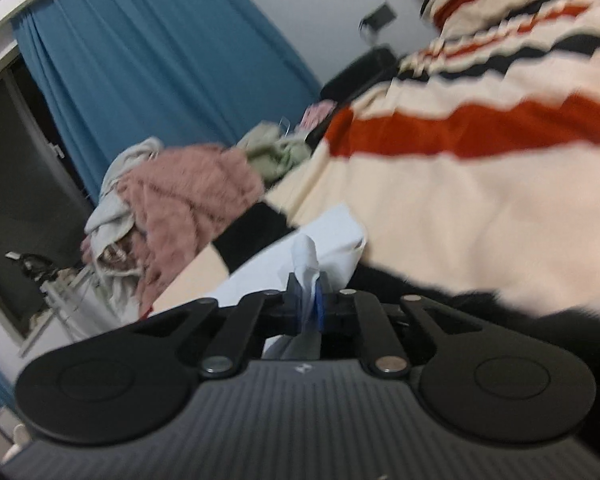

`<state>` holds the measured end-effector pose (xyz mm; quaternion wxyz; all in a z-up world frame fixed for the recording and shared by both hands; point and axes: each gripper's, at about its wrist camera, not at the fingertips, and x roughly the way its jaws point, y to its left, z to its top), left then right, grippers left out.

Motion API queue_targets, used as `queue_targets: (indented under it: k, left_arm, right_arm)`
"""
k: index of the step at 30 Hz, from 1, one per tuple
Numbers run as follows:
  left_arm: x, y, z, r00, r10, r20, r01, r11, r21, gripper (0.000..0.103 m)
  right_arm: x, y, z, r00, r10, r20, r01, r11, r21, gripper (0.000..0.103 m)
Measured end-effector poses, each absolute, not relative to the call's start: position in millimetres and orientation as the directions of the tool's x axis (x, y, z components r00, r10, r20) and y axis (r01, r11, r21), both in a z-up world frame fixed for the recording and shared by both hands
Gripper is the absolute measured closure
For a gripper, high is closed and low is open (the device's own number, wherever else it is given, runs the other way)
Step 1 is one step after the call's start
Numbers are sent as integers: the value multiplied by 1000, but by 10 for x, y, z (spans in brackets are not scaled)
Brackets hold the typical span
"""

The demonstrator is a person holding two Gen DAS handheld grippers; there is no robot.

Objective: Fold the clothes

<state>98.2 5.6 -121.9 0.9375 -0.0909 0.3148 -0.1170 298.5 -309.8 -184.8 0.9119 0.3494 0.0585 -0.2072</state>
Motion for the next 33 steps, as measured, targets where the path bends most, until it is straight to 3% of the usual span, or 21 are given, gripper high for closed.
queue_targets:
  k: [6, 9, 10, 11, 13, 19, 23, 33]
  left_arm:
    - [837, 18, -1109, 805, -295, -514, 231, 955, -186, 5]
    - [760, 55, -1033, 820, -295, -490, 237, 955, -178, 5]
    - [744, 79, -1011, 824, -293, -486, 231, 955, -184, 5]
    - [729, 111, -988, 827, -291, -482, 223, 955, -194, 5]
    - [701, 180, -945, 831, -287, -477, 207, 954, -215, 5]
    - [595, 346, -828, 844, -291, -450, 184, 946, -267, 5]
    - [609, 362, -834, 843, -291, -452, 181, 946, -270, 4]
    - [718, 386, -933, 814, -289, -505, 146, 941, -304, 5]
  right_arm:
    - [2743, -3068, -1443, 893, -372, -255, 448, 673, 588, 94]
    - [2561, -3131, -1401, 913, -298, -280, 409, 656, 634, 89]
    - [2496, -3158, -1429, 917, -274, -290, 399, 642, 655, 78]
    - [2431, -3185, -1456, 921, -251, -299, 390, 626, 675, 53]
    - [2308, -3236, -1514, 928, -198, -314, 369, 591, 717, 25]
    - [2346, -3206, -1830, 956, 102, -276, 212, 413, 886, 24]
    - [2522, -3046, -1968, 932, 67, -357, 277, 504, 818, 27]
    - [3047, -3143, -2133, 980, -11, -197, 165, 591, 789, 28]
